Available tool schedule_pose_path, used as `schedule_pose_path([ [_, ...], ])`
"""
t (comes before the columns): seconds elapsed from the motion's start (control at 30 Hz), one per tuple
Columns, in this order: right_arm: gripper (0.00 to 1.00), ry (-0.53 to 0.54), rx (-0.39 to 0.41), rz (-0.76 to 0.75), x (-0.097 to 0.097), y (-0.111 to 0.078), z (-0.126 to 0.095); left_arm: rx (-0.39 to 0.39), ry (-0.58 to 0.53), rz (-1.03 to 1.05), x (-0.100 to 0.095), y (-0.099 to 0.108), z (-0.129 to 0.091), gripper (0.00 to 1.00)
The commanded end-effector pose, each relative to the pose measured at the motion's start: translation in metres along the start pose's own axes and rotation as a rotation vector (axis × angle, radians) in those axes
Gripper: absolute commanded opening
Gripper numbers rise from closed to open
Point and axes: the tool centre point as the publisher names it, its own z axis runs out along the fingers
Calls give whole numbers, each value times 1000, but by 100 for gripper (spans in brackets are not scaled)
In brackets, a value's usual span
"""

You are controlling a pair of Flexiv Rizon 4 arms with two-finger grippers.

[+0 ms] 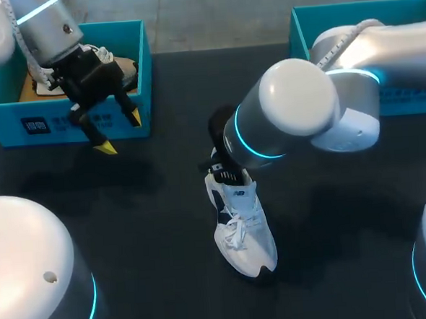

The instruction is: Take the shoe out of the shoebox, open the shoe tongue, remove and reinsert the insole, then place the shoe into the shoebox

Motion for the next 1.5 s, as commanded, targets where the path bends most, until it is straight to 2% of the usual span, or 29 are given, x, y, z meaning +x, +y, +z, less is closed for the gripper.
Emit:
schedule_pose_path([
  [0.03, 0, 3, 0, 3, -2, -2, 10, 9, 13, 24, -3, 2, 0, 100],
  [0.17, 0, -19, -5, 5, -4, -6, 16, 3, 18, 46, -2, 2, 0, 100],
  [0.3, 0, -100, -4, 28, -8, -12, 25, 3, 18, 46, -2, 2, 0, 100],
  [0.73, 0, -100, -4, 28, -8, -12, 25, 3, 18, 46, -2, 2, 0, 100],
  [0.9, 0, -75, 8, 47, -13, -17, 36, 3, 18, 46, -2, 2, 0, 100],
  [1.33, 0, -55, 1, 73, -31, -20, 40, 3, 18, 46, -2, 2, 0, 100],
  [1.5, 0, -47, 50, 83, -32, -23, 53, 3, 18, 46, -2, 2, 0, 100],
])
